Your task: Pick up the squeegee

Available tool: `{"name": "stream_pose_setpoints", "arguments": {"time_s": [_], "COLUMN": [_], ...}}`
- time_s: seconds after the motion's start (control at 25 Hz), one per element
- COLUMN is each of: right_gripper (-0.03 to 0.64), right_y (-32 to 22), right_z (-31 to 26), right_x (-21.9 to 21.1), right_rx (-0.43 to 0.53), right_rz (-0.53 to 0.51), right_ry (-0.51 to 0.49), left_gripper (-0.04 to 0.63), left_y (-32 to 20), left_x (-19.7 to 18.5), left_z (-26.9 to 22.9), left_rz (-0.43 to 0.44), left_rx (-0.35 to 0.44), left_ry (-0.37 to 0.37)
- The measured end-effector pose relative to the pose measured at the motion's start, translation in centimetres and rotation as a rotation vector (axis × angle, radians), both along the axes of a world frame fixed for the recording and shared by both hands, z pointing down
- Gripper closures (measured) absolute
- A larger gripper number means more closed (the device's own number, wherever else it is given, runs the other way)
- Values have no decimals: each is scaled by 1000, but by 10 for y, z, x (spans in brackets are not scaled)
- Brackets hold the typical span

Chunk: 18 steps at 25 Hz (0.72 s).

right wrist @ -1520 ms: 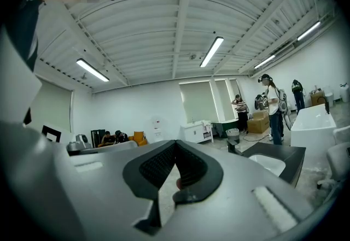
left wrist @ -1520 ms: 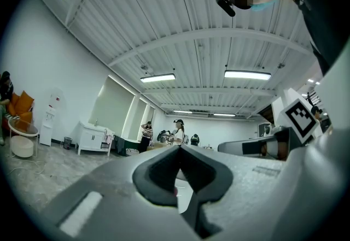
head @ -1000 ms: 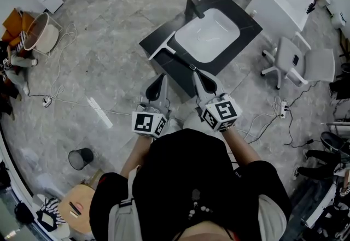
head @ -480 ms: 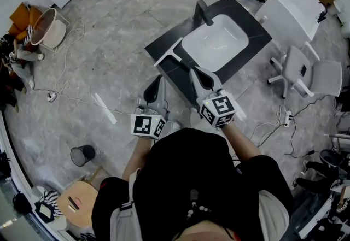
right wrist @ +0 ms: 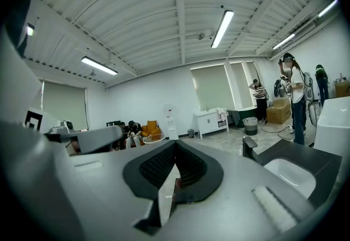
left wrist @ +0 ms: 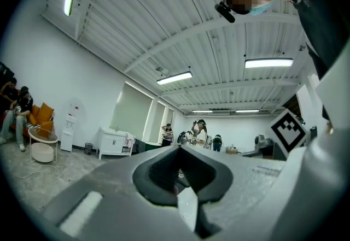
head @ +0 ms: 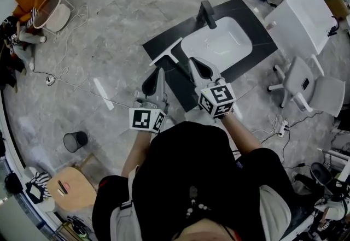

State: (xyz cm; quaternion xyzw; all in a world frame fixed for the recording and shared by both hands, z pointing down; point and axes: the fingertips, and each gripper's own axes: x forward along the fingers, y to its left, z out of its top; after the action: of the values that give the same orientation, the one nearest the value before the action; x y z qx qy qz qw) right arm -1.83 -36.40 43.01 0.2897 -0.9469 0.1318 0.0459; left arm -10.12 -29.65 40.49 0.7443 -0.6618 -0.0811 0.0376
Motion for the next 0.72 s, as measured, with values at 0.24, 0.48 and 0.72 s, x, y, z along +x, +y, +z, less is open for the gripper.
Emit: {"name": "stream_pose_setpoints", "arguments": {"time_s": [0.24,0.48,0.72], "right_gripper": [614,614,614], "right_y": [-22,-36,-44], "right_z": [19,46,72], "right_x": [-3,-14,-30], "right_rx": [-26,-60,-89], "right_rz": [-87,-175,-255], "right_ry": [37,73,119], "left_gripper": [595,595,595], "left_y": [-12,-11,-8], "left_x": [3,1,-5], "left_z": [3,9,10], "left_rz": [-91,-197,-298], "left_rx": [-11,-29,-39], "left_ry": [-14,-27,-28]}}
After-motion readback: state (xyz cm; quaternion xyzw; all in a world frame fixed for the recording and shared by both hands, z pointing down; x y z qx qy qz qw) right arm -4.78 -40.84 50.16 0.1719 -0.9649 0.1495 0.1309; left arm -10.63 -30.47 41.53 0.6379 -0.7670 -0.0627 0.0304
